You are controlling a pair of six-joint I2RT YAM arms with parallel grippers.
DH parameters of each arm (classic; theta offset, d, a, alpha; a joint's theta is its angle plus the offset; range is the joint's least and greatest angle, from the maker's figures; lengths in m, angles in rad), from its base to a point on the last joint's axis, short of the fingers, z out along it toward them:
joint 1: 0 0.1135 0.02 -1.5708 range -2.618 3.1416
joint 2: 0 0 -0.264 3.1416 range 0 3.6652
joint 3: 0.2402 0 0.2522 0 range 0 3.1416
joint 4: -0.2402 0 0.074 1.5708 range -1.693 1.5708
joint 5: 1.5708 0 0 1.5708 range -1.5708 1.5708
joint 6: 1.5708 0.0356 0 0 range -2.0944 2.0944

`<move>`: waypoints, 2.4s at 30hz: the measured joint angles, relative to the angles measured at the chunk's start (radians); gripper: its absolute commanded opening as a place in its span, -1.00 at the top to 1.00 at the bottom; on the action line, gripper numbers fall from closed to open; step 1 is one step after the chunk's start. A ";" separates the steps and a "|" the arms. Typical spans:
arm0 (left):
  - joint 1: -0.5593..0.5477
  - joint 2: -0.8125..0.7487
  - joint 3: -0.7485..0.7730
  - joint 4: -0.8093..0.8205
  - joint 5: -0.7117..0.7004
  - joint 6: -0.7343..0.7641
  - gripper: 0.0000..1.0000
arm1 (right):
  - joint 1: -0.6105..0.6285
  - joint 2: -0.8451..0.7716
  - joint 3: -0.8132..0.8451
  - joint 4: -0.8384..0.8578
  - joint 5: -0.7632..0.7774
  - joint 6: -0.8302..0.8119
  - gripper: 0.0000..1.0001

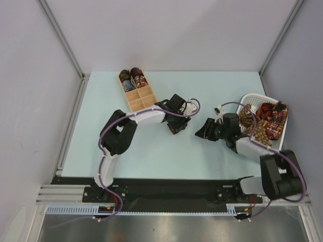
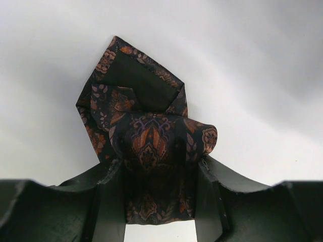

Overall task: Roll the ties
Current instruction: Roll the tie

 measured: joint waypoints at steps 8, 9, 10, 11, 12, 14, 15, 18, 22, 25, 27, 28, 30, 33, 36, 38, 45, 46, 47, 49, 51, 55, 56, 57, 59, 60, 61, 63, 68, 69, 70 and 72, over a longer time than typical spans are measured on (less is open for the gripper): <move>-0.004 -0.002 0.007 -0.024 -0.016 -0.055 0.17 | 0.425 -0.402 -0.095 -0.104 0.411 -0.097 0.03; -0.006 -0.002 0.009 -0.031 -0.018 -0.061 0.17 | 0.482 -0.422 -0.094 -0.106 0.456 -0.116 0.02; -0.007 -0.002 0.011 -0.040 -0.020 -0.065 0.17 | 0.539 -0.426 -0.092 -0.109 0.515 -0.138 0.02; -0.008 -0.002 0.015 -0.050 -0.023 -0.071 0.17 | 0.589 -0.417 -0.087 -0.115 0.571 -0.157 0.00; -0.010 -0.002 0.017 -0.059 -0.024 -0.077 0.17 | 0.635 -0.393 -0.078 -0.127 0.622 -0.177 0.00; -0.013 -0.001 0.026 -0.085 -0.024 -0.087 0.17 | 0.735 -0.317 -0.041 -0.148 0.726 -0.215 -0.06; -0.014 -0.001 0.029 -0.097 -0.024 -0.090 0.17 | 0.784 -0.263 -0.015 -0.164 0.778 -0.235 -0.10; -0.021 -0.001 0.039 -0.134 -0.024 -0.100 0.17 | 0.912 -0.090 0.091 -0.205 0.933 -0.305 -0.15; -0.029 0.004 0.056 -0.179 -0.023 -0.105 0.18 | 1.021 0.150 0.279 -0.263 1.117 -0.385 -0.20; -0.031 0.013 0.076 -0.208 -0.024 -0.105 0.18 | 1.062 0.325 0.435 -0.297 1.224 -0.449 -0.20; -0.030 0.021 0.091 -0.230 -0.023 -0.109 0.18 | 1.073 0.422 0.521 -0.336 1.293 -0.483 -0.21; -0.030 0.024 0.097 -0.238 -0.023 -0.112 0.18 | 1.074 0.468 0.560 -0.351 1.324 -0.502 -0.21; -0.031 0.031 0.112 -0.256 -0.023 -0.114 0.18 | 1.072 0.553 0.635 -0.386 1.381 -0.531 -0.22; -0.031 0.037 0.127 -0.287 -0.023 -0.117 0.18 | 1.061 0.644 0.714 -0.431 1.448 -0.567 -0.23; -0.032 0.043 0.141 -0.318 -0.023 -0.122 0.19 | 1.041 0.692 0.752 -0.449 1.498 -0.608 -0.23; -0.032 0.046 0.148 -0.337 -0.023 -0.124 0.19 | 1.024 0.708 0.760 -0.454 1.521 -0.635 -0.24; -0.032 0.069 0.195 -0.406 -0.024 -0.135 0.19 | 0.995 0.747 0.787 -0.464 1.544 -0.684 -0.27; -0.032 0.075 0.204 -0.417 -0.025 -0.138 0.20 | 0.995 0.756 0.793 -0.468 1.546 -0.689 -0.27; -0.032 0.080 0.214 -0.427 -0.025 -0.141 0.21 | 0.995 0.767 0.803 -0.476 1.553 -0.694 -0.27; -0.032 0.088 0.227 -0.444 -0.024 -0.143 0.21 | 0.995 0.785 0.816 -0.486 1.572 -0.706 -0.27; -0.032 0.095 0.242 -0.458 -0.025 -0.149 0.21 | 0.996 0.798 0.826 -0.494 1.589 -0.718 -0.27; -0.032 0.110 0.270 -0.490 -0.026 -0.158 0.21 | 0.996 0.827 0.843 -0.509 1.628 -0.741 -0.27; -0.032 0.111 0.273 -0.496 -0.025 -0.159 0.21 | 0.996 0.837 0.849 -0.514 1.643 -0.745 -0.28; -0.032 0.112 0.274 -0.502 -0.024 -0.160 0.21 | 0.996 0.848 0.857 -0.522 1.656 -0.749 -0.28; -0.033 0.114 0.278 -0.523 -0.024 -0.165 0.21 | 0.996 0.876 0.882 -0.545 1.687 -0.753 -0.29; -0.033 0.116 0.282 -0.530 -0.024 -0.166 0.21 | 0.996 0.887 0.891 -0.552 1.700 -0.756 -0.29; -0.033 0.119 0.286 -0.536 -0.024 -0.167 0.21 | 0.996 0.899 0.900 -0.561 1.715 -0.760 -0.29; -0.033 0.125 0.296 -0.546 -0.024 -0.167 0.21 | 0.995 0.917 0.912 -0.576 1.740 -0.762 -0.29; -0.033 0.128 0.305 -0.556 -0.023 -0.167 0.21 | 0.990 0.960 0.962 -0.649 1.764 -0.752 -0.10; -0.033 0.128 0.305 -0.556 -0.023 -0.167 0.21 | 0.988 0.973 0.976 -0.669 1.770 -0.737 -0.07; -0.033 0.128 0.305 -0.555 -0.024 -0.167 0.21 | 0.986 0.981 0.986 -0.685 1.774 -0.723 0.02; -0.033 0.128 0.305 -0.552 -0.024 -0.166 0.21 | 0.983 0.991 1.001 -0.713 1.773 -0.704 0.14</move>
